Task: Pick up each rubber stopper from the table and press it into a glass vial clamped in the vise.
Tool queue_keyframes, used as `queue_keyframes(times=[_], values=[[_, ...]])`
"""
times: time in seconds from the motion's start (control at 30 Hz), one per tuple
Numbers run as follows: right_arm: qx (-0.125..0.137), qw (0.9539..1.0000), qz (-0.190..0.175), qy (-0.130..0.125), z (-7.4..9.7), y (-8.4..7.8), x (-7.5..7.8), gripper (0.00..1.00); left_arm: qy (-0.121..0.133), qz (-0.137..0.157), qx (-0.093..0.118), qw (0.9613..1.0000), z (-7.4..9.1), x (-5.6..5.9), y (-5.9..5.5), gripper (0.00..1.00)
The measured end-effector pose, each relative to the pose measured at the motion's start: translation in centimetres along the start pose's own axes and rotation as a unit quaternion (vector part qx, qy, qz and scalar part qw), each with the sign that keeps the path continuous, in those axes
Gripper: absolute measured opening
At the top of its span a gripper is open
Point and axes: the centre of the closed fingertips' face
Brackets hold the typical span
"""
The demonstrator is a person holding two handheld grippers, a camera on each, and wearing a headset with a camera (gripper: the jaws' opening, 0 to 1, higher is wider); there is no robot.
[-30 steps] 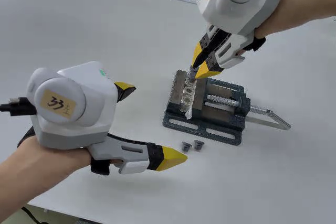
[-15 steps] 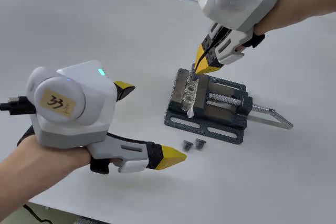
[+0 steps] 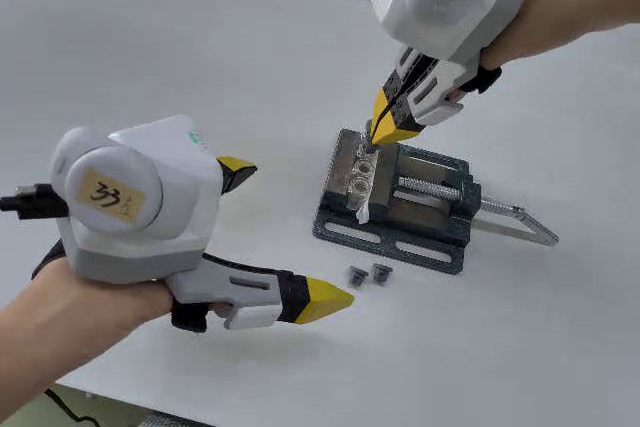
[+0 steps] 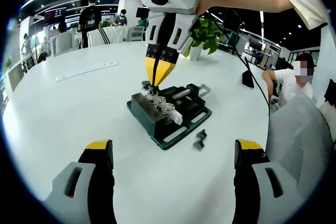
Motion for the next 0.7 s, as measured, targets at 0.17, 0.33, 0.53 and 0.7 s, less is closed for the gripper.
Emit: queue_keyframes(times=[0.17, 0.33, 0.53, 0.7], values=[[-0.013, 0.9998, 0.000, 0.011, -0.14, -0.06, 0.17, 0.00, -0.001, 0.000, 0.001, 1.0000, -0.07, 0.07, 0.11, 0.95], [-0.037, 0.9990, -0.007, 0.025, -0.24, 0.01, 0.24, 0.00, -0.001, 0.000, 0.001, 1.0000, -0.12, 0.14, 0.14, 0.96], [-0.054, 0.9978, -0.016, 0.036, -0.37, -0.07, 0.31, 0.00, -0.002, 0.000, 0.001, 1.0000, -0.17, 0.17, 0.09, 0.96], [-0.054, 0.9971, -0.029, 0.043, -0.37, -0.25, 0.14, 0.00, -0.003, 0.000, 0.002, 1.0000, -0.29, 0.22, 0.09, 0.96]])
Point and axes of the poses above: the centre of the closed fingertips' face, and the gripper's own axes: z roughly backward along the fingers, x roughly to its right, y roughly out of its top, and after that the axes turned 4 degrees about -x, right-handed
